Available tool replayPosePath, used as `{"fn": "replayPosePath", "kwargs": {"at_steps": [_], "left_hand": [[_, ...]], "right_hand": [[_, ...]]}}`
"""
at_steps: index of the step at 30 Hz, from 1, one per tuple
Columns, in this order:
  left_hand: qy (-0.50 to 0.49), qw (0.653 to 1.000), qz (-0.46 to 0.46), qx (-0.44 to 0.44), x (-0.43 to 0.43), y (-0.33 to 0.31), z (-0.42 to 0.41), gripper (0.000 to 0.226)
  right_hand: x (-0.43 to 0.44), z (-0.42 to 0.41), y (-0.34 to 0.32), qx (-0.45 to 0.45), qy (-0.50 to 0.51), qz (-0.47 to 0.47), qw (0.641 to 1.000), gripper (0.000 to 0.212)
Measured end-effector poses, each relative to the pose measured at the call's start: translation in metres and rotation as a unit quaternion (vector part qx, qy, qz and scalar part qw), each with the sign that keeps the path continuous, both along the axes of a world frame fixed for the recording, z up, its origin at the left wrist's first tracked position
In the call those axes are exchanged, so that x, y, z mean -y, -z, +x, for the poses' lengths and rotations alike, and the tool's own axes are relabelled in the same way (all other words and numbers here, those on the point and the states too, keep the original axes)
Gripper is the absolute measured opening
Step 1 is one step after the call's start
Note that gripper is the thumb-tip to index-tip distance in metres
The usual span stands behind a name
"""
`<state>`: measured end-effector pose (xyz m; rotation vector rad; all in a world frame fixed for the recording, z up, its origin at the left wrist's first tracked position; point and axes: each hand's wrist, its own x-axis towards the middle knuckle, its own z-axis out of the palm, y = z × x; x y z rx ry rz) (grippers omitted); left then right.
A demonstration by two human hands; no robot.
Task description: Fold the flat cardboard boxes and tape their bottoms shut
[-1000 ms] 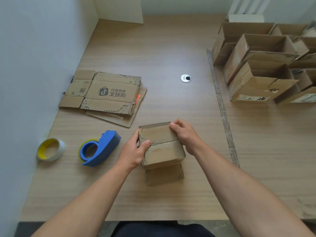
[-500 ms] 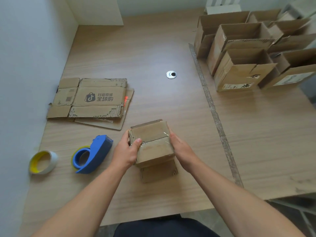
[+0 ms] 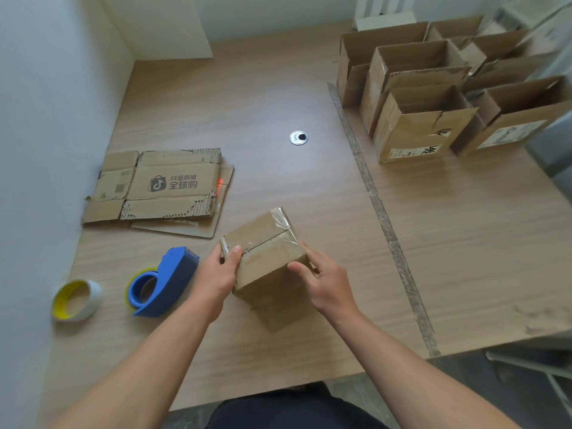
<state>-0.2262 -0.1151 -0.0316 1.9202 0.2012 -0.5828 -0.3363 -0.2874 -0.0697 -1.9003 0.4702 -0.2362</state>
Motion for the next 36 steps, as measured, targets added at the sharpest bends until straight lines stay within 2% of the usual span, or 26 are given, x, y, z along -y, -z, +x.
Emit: {"fn": "replayPosePath", "kwargs": {"at_steps": [2,4,8,10,12,14,19,22,23,27,31,36], "left_hand": [[0.001,0.999,-0.03,-0.033,-0.002,-0.004,0.0,0.034],[0.017,0.997,-0.064,-0.039,-0.005,-0.009,0.0,0.037],[0.027,0.99,-0.131,-0.033,-0.009,-0.017,-0.004,0.035],[0.017,0.988,-0.151,-0.023,-0.011,-0.019,-0.006,0.033],[0.014,0.986,-0.165,-0.014,-0.012,-0.022,-0.007,0.033],[0.008,0.986,-0.167,-0.001,-0.012,-0.021,-0.008,0.035],[0.007,0.99,-0.123,0.075,-0.01,-0.024,-0.009,0.053],[0.041,0.988,-0.094,0.113,-0.003,-0.029,-0.014,0.054],[0.053,0.988,-0.088,0.119,0.0,-0.029,-0.015,0.053],[0.052,0.989,-0.051,0.13,0.01,-0.024,-0.018,0.043],[0.1,0.984,0.022,0.145,0.019,-0.022,-0.021,0.058],[0.111,0.983,0.058,0.136,0.017,-0.016,-0.016,0.059]], "right_hand": [[0.004,0.008,-0.009,0.018,0.011,-0.059,0.998,0.037],[0.007,0.015,-0.018,0.035,0.027,-0.089,0.995,0.039],[0.009,0.026,-0.042,0.019,0.046,0.014,0.999,0.037],[0.008,0.028,-0.051,-0.002,0.027,0.061,0.998,0.054],[0.007,0.03,-0.056,0.006,0.013,0.052,0.999,0.058],[0.005,0.033,-0.058,0.029,0.004,0.032,0.999,0.048],[-0.004,0.032,-0.063,0.025,0.016,0.114,0.993,0.043],[-0.001,0.031,-0.064,0.013,0.058,0.102,0.993,0.014],[0.001,0.031,-0.064,0.011,0.076,0.098,0.992,0.012],[0.011,0.034,-0.052,-0.037,0.11,0.072,0.991,0.02],[0.021,0.028,-0.031,-0.158,0.164,0.105,0.968,0.026],[0.03,0.037,-0.028,-0.199,0.148,0.041,0.968,0.034]]}}
